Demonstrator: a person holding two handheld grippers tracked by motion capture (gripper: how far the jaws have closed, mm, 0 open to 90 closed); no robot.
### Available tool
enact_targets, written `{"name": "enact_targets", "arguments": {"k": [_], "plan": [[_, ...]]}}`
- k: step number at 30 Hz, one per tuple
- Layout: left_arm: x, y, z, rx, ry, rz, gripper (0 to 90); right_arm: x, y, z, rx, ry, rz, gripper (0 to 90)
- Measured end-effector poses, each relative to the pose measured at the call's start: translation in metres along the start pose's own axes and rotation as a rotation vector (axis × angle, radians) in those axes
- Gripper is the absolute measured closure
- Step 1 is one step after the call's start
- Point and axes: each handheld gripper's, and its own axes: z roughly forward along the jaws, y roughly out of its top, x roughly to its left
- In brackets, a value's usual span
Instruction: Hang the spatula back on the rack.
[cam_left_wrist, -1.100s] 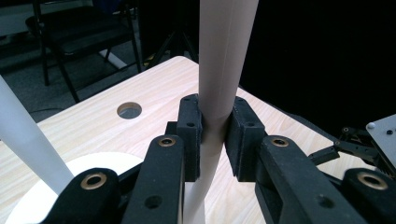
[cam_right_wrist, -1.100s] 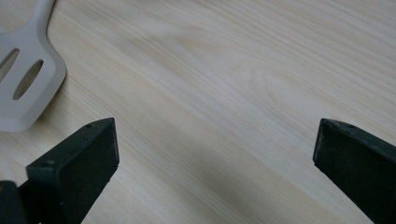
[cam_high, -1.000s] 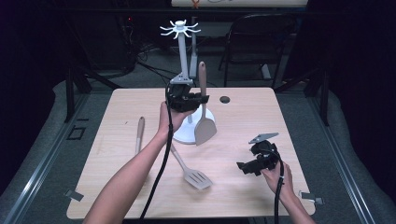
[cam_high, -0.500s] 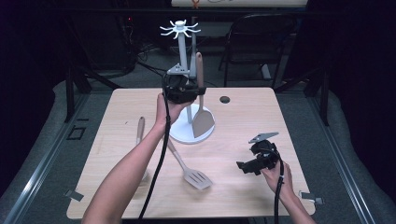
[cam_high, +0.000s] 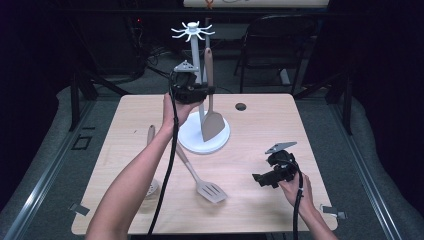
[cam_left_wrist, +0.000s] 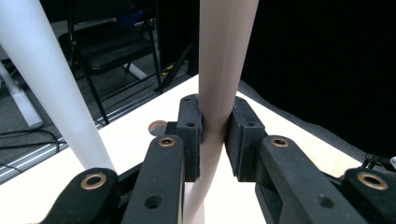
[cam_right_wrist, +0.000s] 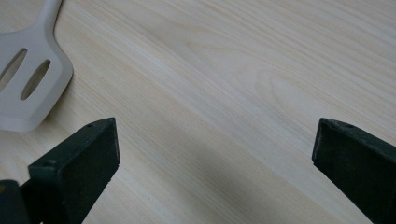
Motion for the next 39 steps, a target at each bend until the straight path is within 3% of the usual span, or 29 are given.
{"name": "enact_targets", "arguments": {"k": [4,7,17,22,23,24,35,37,39], "plan": [[0.0,0.007,-0.001,-0.004,0.004,0.009,77.0,-0.001,0.001,-0.001,0.026,-0.017,-0.02,0.5],[0.0,0.009,-0.001,0.003,0.004,0.014,77.0,0.0,0.0,0.0,0.015,-0.009,-0.013,0.5],[0.008,0.021,-0.005,-0.007,-0.007,-0.015,76.9,0.001,0.0,0.001,0.018,-0.004,-0.015,0.7],[0.011,0.022,-0.005,-0.012,-0.017,-0.037,76.9,0.0,0.001,-0.001,0.039,-0.017,-0.032,0.7],[0.012,0.022,-0.005,-0.011,-0.022,-0.038,76.9,0.001,0.001,0.001,0.022,-0.005,-0.017,0.8],[0.012,0.021,-0.005,-0.008,-0.02,-0.038,76.9,0.0,0.001,-0.001,0.042,-0.016,-0.033,0.8],[0.02,0.02,-0.005,-0.001,-0.025,-0.07,76.8,0.001,0.001,0.002,0.031,0.005,-0.018,1.1],[0.022,0.02,-0.004,0.0,-0.02,-0.078,76.8,0.0,0.001,0.0,0.053,-0.007,-0.036,1.1],[0.024,0.02,-0.004,0.001,-0.015,-0.078,76.7,0.002,0.0,0.002,0.026,0.01,-0.018,1.1]]}}
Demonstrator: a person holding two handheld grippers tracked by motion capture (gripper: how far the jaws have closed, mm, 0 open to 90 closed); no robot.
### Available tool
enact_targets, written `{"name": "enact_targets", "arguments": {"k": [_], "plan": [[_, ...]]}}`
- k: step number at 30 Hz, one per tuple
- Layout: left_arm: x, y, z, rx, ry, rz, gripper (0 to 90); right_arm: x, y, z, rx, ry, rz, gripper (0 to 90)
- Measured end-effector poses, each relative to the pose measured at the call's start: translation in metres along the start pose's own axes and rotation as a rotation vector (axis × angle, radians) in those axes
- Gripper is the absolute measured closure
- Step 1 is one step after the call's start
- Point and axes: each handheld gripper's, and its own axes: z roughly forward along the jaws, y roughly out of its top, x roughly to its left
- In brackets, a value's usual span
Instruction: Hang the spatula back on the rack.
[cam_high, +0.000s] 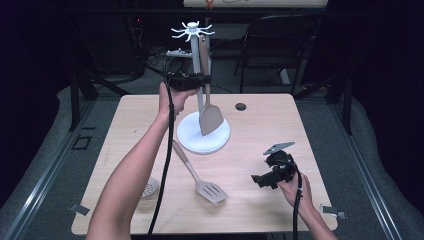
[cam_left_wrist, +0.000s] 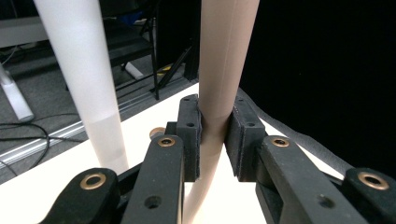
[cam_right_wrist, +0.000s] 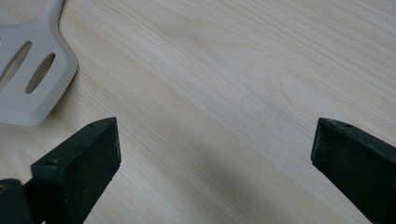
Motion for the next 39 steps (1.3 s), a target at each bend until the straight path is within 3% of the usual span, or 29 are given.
{"name": "enact_targets", "arguments": {"k": [5,16,21,23,26,30,35,39], "plan": [[0.004,-0.001,0.001,0.011,0.03,0.01,76.5,0.0,0.0,0.0,0.014,-0.004,-0.007,1.2],[-0.003,-0.001,0.005,0.004,0.151,0.097,76.4,0.0,0.0,0.003,0.01,0.006,-0.01,1.4],[-0.006,-0.001,0.005,0.008,0.158,0.127,72.8,0.001,0.0,0.003,0.026,0.012,-0.011,2.3],[-0.008,-0.001,0.003,0.018,0.165,0.141,66.2,0.001,0.0,0.003,0.024,0.009,-0.01,2.3],[-0.01,-0.003,-0.002,0.03,0.16,0.158,59.9,0.001,0.0,0.003,0.016,0.004,-0.015,2.4],[-0.009,-0.005,-0.012,0.028,0.166,0.159,59.6,0.002,0.0,0.003,0.019,0.002,-0.013,2.4],[-0.006,-0.004,-0.029,0.016,0.187,0.156,64.7,0.001,0.001,0.004,0.025,0.003,-0.014,2.5],[-0.008,0.003,-0.044,-0.004,0.211,0.176,72.9,0.002,0.001,0.005,0.027,-0.001,-0.014,2.6]]}}
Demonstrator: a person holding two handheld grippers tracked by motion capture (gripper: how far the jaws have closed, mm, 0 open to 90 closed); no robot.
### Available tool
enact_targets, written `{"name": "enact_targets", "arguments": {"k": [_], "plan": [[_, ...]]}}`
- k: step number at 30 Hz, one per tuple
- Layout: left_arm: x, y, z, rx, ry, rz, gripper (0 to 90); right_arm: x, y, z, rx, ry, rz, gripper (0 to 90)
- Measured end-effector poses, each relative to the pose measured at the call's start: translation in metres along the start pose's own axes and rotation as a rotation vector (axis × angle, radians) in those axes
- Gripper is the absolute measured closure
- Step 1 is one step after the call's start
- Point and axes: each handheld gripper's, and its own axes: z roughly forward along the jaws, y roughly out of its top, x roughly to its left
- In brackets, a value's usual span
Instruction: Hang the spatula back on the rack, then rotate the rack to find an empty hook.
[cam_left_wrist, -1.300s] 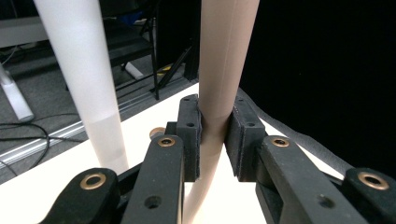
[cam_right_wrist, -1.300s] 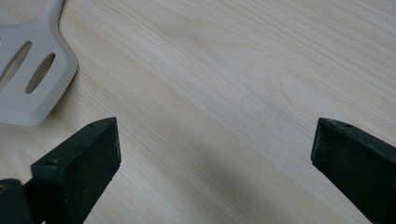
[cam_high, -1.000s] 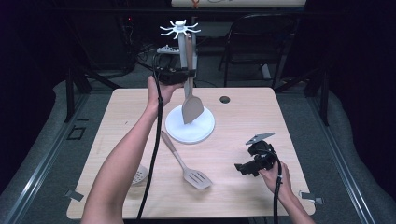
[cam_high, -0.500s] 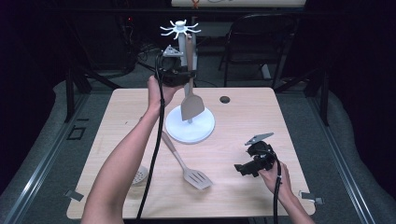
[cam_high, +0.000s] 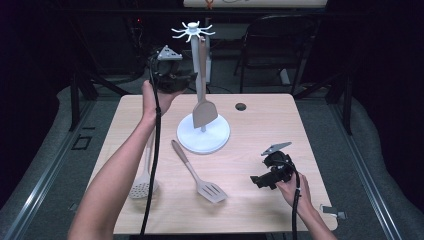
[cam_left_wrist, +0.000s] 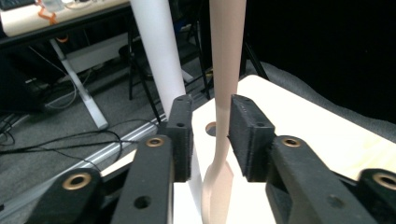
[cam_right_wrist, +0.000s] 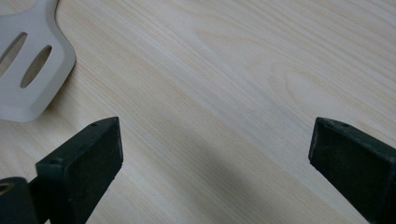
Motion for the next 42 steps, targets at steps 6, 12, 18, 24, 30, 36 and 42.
{"name": "enact_targets", "arguments": {"k": [6,12,18,24,30,36,42], "plan": [[-0.002,0.006,-0.008,-0.001,0.022,0.021,86.2,0.001,0.001,0.0,0.001,-0.001,-0.006,3.0],[0.001,0.017,-0.016,-0.027,0.017,0.007,88.5,0.0,-0.002,0.0,0.006,-0.007,-0.001,3.1],[-0.001,0.032,-0.023,-0.045,0.024,0.03,88.7,-0.002,0.0,0.001,0.014,-0.014,-0.005,3.1],[-0.005,0.043,-0.027,-0.057,0.028,0.049,88.7,-0.002,-0.001,0.004,0.015,-0.006,-0.002,3.2],[-0.012,0.057,-0.029,-0.073,0.031,0.074,88.7,-0.002,-0.001,0.002,0.032,-0.019,-0.011,3.6],[-0.01,0.063,-0.028,-0.078,0.054,0.061,88.7,-0.002,-0.002,0.001,0.025,-0.023,-0.005,3.7],[-0.004,0.064,-0.03,-0.085,0.071,0.041,89.8,-0.002,-0.002,0.001,0.03,-0.024,-0.001,3.8]]}}
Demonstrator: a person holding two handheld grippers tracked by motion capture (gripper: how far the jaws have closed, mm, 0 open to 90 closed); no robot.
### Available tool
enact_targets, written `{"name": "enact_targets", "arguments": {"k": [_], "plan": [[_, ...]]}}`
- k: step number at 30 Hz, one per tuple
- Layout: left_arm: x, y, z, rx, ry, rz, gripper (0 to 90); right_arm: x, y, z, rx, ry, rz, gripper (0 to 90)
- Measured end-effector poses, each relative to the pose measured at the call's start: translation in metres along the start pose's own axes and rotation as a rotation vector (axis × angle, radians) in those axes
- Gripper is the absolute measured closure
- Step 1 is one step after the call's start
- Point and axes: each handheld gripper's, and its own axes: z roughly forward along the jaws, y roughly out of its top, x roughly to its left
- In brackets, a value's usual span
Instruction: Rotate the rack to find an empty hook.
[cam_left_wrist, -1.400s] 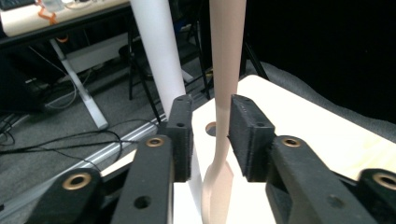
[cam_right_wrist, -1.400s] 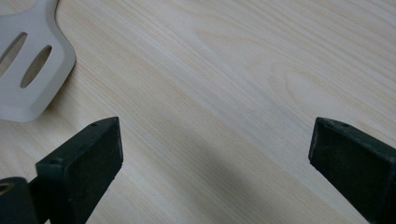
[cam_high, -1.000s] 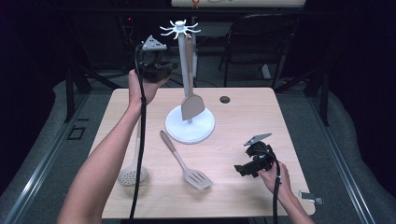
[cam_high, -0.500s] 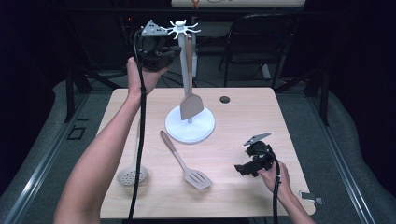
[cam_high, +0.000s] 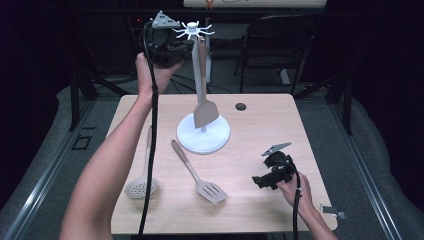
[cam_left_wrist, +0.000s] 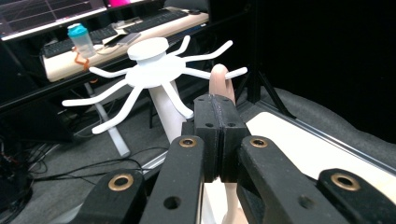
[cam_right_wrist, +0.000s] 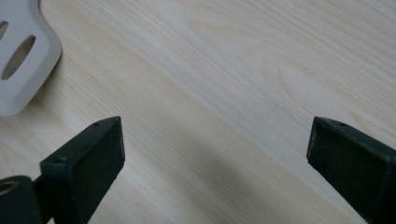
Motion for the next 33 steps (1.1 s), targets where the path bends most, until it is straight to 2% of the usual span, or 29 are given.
{"name": "enact_targets", "arguments": {"k": [10,13,16,33], "plan": [[0.007,-0.001,-0.001,0.003,0.031,-0.014,89.8,0.001,0.001,0.0,0.002,-0.009,-0.003,3.9],[0.009,-0.001,-0.001,0.001,0.039,-0.021,89.9,0.002,0.001,0.001,-0.009,0.006,0.006,4.0],[0.011,-0.002,-0.001,0.002,0.044,-0.026,89.9,0.001,0.001,0.0,0.006,-0.011,-0.006,4.0],[0.018,0.001,0.0,0.009,0.079,-0.034,89.9,0.002,0.001,0.0,0.013,-0.007,-0.007,4.2]]}}
